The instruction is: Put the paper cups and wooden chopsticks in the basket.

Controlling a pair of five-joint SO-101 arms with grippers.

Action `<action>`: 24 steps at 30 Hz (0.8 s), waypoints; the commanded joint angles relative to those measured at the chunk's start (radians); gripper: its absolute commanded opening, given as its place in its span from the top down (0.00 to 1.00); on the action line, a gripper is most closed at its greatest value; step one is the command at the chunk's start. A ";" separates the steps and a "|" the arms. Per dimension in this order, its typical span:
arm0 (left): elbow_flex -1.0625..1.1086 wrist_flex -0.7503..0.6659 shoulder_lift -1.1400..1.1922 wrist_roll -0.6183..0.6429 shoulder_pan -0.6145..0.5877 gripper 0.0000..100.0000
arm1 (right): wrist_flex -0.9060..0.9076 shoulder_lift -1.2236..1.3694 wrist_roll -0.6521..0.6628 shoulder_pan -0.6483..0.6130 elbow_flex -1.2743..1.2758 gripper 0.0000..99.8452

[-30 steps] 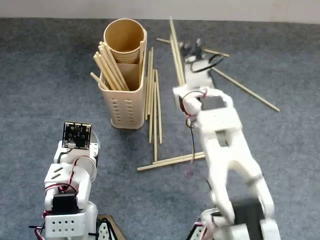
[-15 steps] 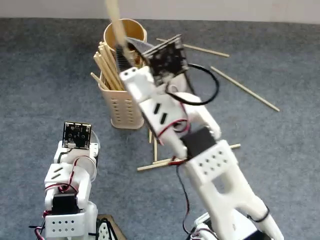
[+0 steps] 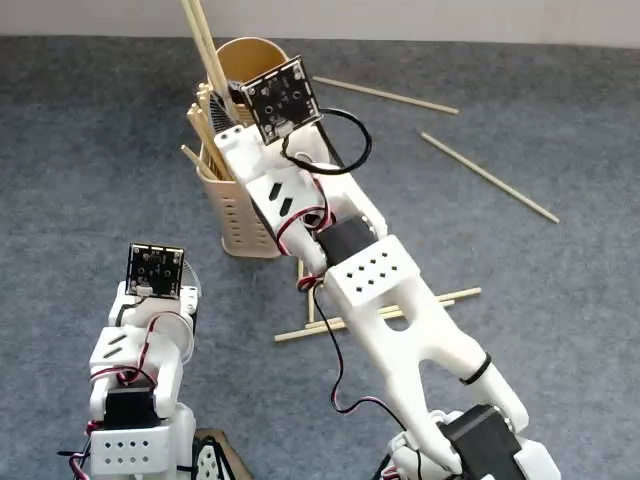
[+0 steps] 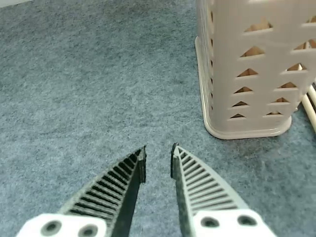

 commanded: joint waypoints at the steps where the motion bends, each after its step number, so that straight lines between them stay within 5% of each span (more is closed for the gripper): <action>1: -0.004 -0.015 -0.004 -0.017 0.013 0.89 | -0.015 -0.007 -0.006 -0.004 -0.051 0.92; 12: -0.004 -0.015 -0.004 -0.017 0.013 0.89 | 0.035 -0.010 0.000 -0.002 -0.056 0.84; 15: -0.004 -0.015 -0.004 -0.017 0.013 0.89 | 0.222 -0.053 0.003 0.021 -0.091 0.84; 20: -0.004 -0.015 -0.004 -0.017 0.012 0.89 | 0.812 -0.217 0.008 0.120 -0.217 0.84; 24: -0.005 -0.015 -0.004 -0.017 0.012 0.89 | 1.147 -0.242 0.210 0.170 -0.191 0.84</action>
